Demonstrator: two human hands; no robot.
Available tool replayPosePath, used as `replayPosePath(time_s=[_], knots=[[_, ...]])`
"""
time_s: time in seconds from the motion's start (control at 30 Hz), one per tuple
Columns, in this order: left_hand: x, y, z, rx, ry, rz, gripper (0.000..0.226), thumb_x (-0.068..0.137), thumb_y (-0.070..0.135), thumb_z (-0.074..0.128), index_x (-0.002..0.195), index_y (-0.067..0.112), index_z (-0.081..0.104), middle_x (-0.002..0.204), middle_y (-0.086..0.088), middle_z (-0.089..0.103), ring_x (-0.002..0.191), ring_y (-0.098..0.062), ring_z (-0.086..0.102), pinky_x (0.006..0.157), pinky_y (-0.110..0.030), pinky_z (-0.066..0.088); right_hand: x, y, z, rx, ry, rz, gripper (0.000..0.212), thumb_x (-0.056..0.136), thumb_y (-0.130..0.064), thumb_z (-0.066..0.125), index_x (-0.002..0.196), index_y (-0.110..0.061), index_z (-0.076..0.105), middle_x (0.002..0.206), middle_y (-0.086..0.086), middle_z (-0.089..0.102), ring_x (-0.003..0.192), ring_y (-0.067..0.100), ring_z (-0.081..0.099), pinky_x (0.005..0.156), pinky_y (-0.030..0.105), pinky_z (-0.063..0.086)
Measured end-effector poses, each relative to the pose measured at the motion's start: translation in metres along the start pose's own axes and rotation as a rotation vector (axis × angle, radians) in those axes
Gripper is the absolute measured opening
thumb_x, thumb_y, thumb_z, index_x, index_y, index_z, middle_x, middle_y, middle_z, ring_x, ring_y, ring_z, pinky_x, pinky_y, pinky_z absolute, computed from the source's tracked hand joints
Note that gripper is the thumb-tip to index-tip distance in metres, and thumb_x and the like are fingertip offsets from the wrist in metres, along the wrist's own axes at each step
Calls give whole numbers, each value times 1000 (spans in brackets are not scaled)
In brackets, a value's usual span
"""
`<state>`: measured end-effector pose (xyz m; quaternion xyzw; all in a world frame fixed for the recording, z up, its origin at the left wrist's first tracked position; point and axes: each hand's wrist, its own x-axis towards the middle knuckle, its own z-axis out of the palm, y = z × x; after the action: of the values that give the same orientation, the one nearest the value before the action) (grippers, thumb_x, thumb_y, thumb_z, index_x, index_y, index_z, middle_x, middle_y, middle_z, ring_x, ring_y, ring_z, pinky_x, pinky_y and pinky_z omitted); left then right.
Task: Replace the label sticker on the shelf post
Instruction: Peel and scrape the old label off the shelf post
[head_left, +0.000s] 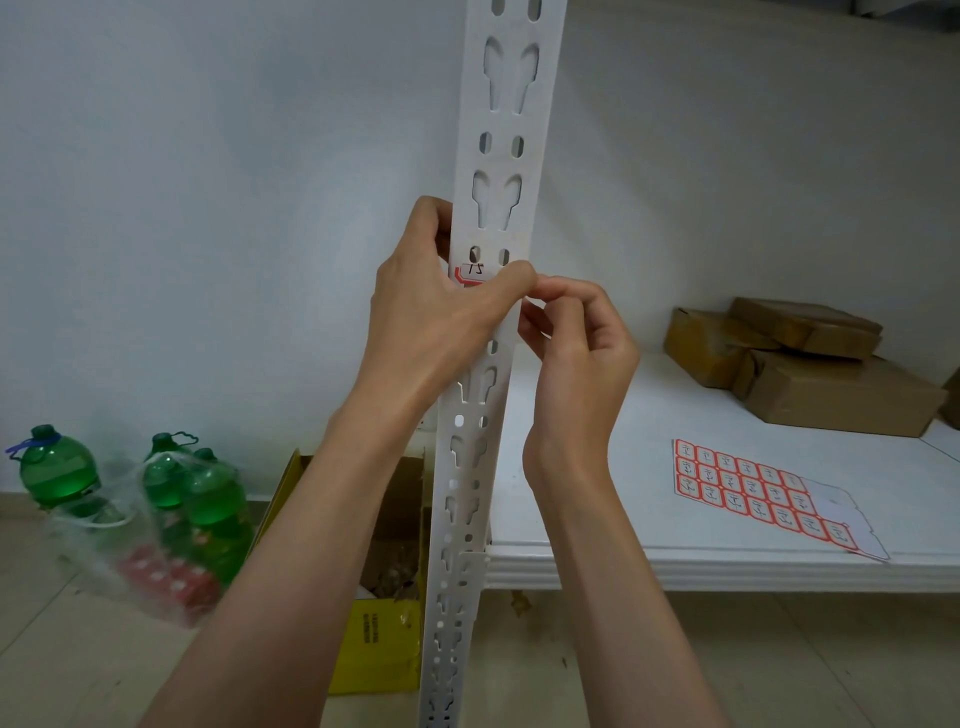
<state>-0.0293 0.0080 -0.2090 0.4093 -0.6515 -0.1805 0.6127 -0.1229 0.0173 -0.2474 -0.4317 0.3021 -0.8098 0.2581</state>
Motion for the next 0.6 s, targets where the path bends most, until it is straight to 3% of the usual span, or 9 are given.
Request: replayPosePath(time_s=[0.2, 0.33, 0.5, 0.6], knots=[[2, -2, 0, 26, 15, 14, 36, 81, 37, 71, 109, 25, 51, 91, 18, 62, 77, -1, 62, 59, -6, 49, 0, 0, -1, -1, -2, -2, 29, 98, 4, 48, 83, -7, 70, 78, -8, 72, 77, 7, 70, 76, 21, 57], [3, -3, 1, 53, 43, 35, 34, 76, 43, 67, 103, 28, 52, 85, 21, 62, 75, 9, 58, 60, -12, 48, 0, 1, 0, -5, -3, -2, 29, 98, 4, 48, 84, -6, 70, 79, -7, 72, 77, 6, 70, 76, 21, 57], [5, -6, 1, 92, 42, 64, 33, 81, 40, 71, 104, 28, 50, 84, 23, 58, 74, 18, 55, 57, -2, 45, 0, 2, 0, -13, 2, -6, 28, 98, 4, 48, 84, -6, 71, 79, -6, 72, 77, 6, 69, 76, 22, 57], [7, -8, 1, 115, 46, 75, 33, 81, 40, 72, 102, 29, 50, 81, 24, 57, 73, 19, 55, 57, -3, 46, 0, 1, 0, -8, 2, -3, 28, 98, 4, 48, 84, -5, 71, 80, -5, 72, 77, 7, 69, 77, 22, 57]])
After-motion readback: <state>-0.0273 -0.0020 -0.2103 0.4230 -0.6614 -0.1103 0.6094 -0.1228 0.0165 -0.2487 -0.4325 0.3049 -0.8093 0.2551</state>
